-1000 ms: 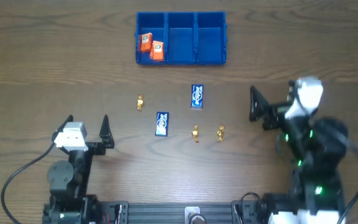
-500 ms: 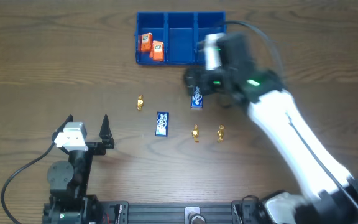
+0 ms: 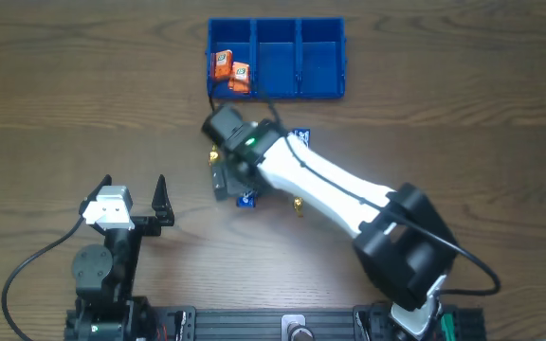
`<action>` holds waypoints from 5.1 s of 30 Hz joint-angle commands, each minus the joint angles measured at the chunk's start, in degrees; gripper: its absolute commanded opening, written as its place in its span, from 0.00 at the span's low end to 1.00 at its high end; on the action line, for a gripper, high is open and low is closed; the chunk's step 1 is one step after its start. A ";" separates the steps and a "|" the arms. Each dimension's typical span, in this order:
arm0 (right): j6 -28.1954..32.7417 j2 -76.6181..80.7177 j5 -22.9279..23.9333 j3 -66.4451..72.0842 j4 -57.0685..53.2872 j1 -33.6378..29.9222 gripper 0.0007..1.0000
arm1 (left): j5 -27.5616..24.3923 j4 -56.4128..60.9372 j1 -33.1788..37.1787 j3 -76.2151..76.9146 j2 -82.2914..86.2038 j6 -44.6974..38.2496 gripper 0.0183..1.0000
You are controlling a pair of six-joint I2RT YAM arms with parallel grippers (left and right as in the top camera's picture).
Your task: Sort Candies Into Trays
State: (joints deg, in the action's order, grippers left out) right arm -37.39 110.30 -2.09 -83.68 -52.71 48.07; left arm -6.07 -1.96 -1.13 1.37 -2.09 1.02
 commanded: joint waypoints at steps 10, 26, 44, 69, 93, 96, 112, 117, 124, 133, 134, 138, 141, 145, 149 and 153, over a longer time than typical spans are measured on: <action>-13.90 9.25 4.76 -1.31 2.16 2.21 1.00 | -0.85 -2.01 0.37 -1.05 0.33 -0.85 1.00; -13.88 9.53 8.37 -1.31 4.48 1.68 0.94 | -0.85 -2.03 0.37 -1.05 0.33 -0.85 1.00; -13.84 11.23 8.13 -1.31 5.27 1.68 0.47 | -0.85 -2.03 0.37 -1.05 0.33 -0.85 1.00; 11.47 2.34 19.50 -33.59 -1.95 -14.69 0.31 | -0.85 -2.01 0.35 -1.05 0.33 -0.85 1.00; 14.73 22.38 17.46 -36.20 16.00 -20.63 0.34 | -0.85 -2.01 0.35 -1.05 0.33 -0.85 1.00; 14.75 22.38 17.49 -36.20 14.99 -20.68 0.51 | -0.85 -2.03 0.35 -1.05 0.33 -0.85 1.00; 13.03 12.83 17.44 -34.23 -4.35 -19.08 0.86 | -0.85 -2.01 0.35 -1.05 0.33 -0.85 1.00; 8.66 8.55 14.23 -27.30 -9.81 -18.12 0.87 | -0.85 -2.01 0.35 -1.05 0.33 -0.85 1.00; 4.35 7.89 9.09 -12.22 -7.32 -17.92 0.89 | -0.85 -2.03 0.37 -1.05 0.33 -0.85 1.00; 3.32 8.26 4.33 -1.49 0.31 -17.92 0.89 | -0.85 -2.01 0.35 -1.05 0.33 -0.85 1.00; 3.04 8.44 4.39 -1.42 0.39 -17.94 0.89 | -0.85 -2.03 0.35 -1.05 0.33 -0.85 1.00; 3.04 9.14 4.52 -1.40 1.27 -18.47 0.88 | -0.85 -2.01 0.35 -1.05 0.33 -0.85 1.00; 2.97 9.33 4.83 -1.40 2.12 -18.58 0.84 | -0.85 -2.01 0.37 -1.05 0.33 -0.85 1.00; 2.84 9.64 5.90 -1.38 2.62 -18.58 0.82 | -0.85 -2.01 0.35 -1.05 0.33 -0.85 1.00; 2.75 10.67 6.47 -1.38 3.04 -18.84 0.81 | -0.85 -2.01 0.35 -1.05 0.33 -0.85 1.00; 2.60 11.96 6.45 -1.38 3.17 -18.95 0.77 | -0.85 -2.03 0.35 -1.05 0.33 -0.85 1.00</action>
State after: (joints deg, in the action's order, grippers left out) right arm -34.06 120.03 3.22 -85.36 -49.65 29.71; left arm -6.07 -1.96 -1.13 1.37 -2.09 1.02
